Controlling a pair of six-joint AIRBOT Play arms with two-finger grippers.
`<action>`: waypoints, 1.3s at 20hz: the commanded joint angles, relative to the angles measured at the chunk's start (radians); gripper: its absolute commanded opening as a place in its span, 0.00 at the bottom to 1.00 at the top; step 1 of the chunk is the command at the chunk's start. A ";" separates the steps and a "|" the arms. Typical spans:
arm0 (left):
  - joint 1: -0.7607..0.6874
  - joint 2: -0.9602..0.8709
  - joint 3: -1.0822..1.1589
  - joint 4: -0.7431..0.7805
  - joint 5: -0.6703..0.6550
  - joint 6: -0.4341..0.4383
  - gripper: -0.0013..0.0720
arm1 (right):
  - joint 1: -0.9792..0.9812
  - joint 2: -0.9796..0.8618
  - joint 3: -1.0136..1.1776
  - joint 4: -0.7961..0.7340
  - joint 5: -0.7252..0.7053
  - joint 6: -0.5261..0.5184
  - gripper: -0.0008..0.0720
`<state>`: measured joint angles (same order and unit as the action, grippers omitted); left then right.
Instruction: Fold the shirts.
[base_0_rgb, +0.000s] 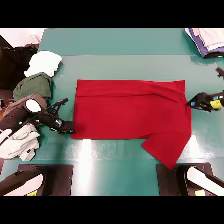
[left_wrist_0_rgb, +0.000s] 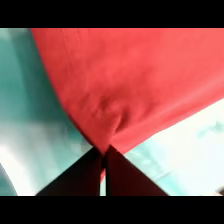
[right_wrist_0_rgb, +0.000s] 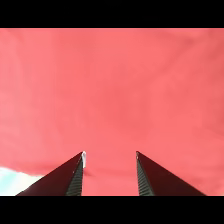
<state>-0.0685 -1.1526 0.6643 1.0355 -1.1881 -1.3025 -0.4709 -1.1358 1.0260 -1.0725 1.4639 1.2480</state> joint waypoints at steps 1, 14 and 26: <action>0.003 0.071 0.058 0.173 0.006 -0.080 0.05 | -0.001 0.002 -0.058 -0.185 0.088 0.060 0.51; 0.003 0.100 0.058 0.209 -0.018 -0.086 0.05 | 0.000 -0.031 -0.280 -0.244 -0.051 0.081 0.51; 0.003 0.100 0.058 0.191 -0.016 -0.086 0.05 | 0.037 0.031 -0.398 -0.262 -0.030 0.090 0.51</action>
<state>-0.0669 -1.0531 0.7208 1.2312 -1.2110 -1.3891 -0.4377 -1.1248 0.6724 -1.3521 1.4532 1.3327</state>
